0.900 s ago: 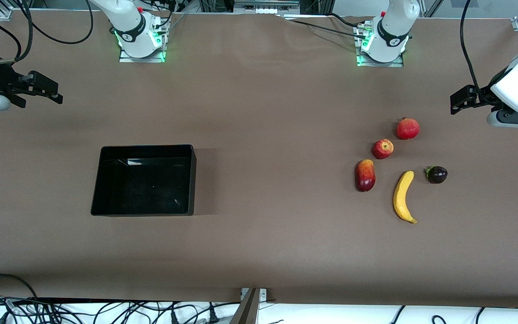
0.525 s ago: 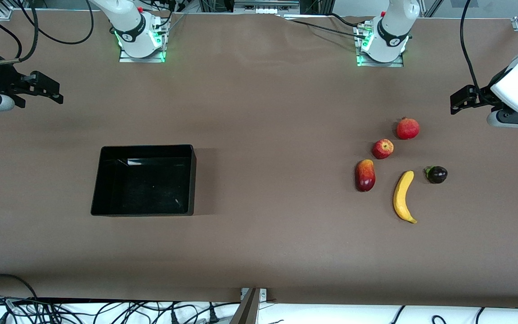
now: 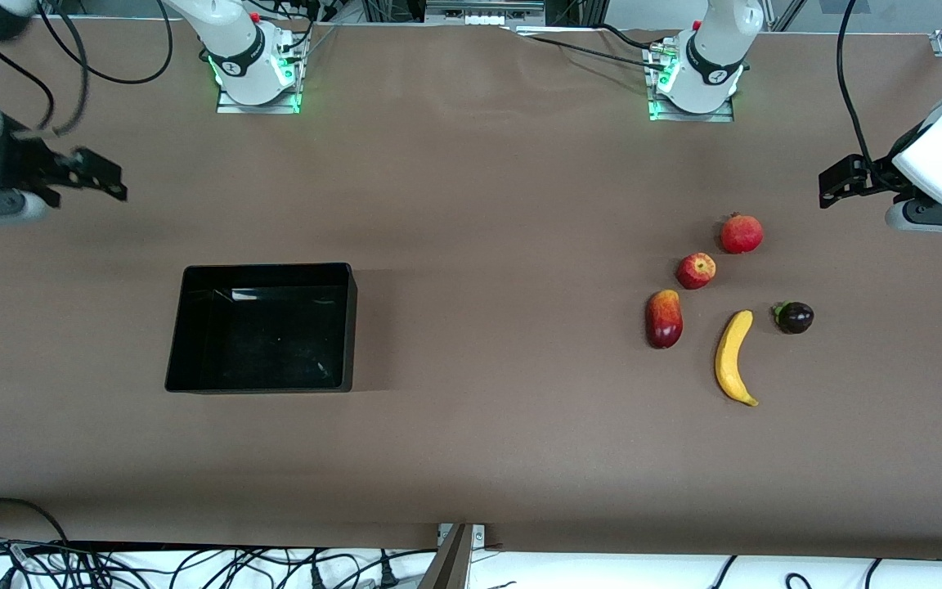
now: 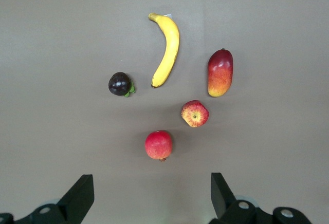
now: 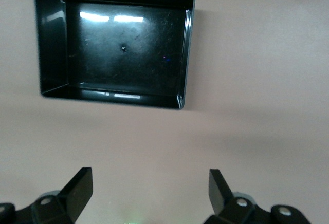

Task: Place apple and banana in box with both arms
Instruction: 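Move the right gripper toward the edge of the black box, then lower the right gripper onto the black box rim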

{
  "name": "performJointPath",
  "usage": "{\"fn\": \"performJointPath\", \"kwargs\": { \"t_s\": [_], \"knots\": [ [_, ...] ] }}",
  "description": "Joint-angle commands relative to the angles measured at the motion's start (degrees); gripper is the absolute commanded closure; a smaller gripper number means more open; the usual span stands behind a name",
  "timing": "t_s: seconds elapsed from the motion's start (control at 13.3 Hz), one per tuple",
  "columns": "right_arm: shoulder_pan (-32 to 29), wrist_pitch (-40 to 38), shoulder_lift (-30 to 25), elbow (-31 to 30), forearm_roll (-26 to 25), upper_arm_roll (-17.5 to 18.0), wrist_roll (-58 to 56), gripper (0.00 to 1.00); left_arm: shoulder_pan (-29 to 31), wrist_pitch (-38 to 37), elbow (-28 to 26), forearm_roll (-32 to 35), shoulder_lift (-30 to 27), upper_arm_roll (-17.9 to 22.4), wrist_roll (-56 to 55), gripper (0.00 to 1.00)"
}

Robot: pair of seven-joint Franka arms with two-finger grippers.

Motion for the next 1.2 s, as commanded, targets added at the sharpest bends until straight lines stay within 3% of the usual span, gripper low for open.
{"fn": "performJointPath", "kwargs": {
  "t_s": [0.0, 0.6, 0.82, 0.97, 1.05, 1.12],
  "knots": [
    [0.1, 11.1, 3.9, -7.4, -0.8, -0.6, 1.5, 0.00, 0.1, 0.1, 0.4, 0.5, -0.1, -0.1, -0.4, 0.00],
    [-4.5, 39.7, 19.5, -16.8, 1.1, -2.0, 0.5, 0.00, 0.1, 0.9, 0.4, 0.5, 0.3, -0.1, -0.4, 0.00],
    [-4.6, 42.0, 22.6, -16.9, 7.4, -2.0, -3.3, 0.00, 0.1, 1.0, 0.8, 0.6, 0.3, 0.0, -0.4, 0.00],
    [-4.6, 42.0, 22.9, -16.8, 7.7, -1.8, -3.4, 0.02, 0.1, 1.3, 0.8, 0.6, 0.3, 0.0, -0.4, 0.00],
    [-4.6, 42.0, 23.0, -16.9, 7.7, -1.8, -3.5, 0.17, 0.1, 1.3, 0.8, 0.6, 0.4, 0.1, -0.4, 0.00],
    [-4.5, 41.9, 23.0, -16.9, 7.7, -1.7, -4.6, 0.50, 0.1, 1.4, 0.7, 0.6, 0.4, 0.1, -0.4, 0.00]
  ]
}}
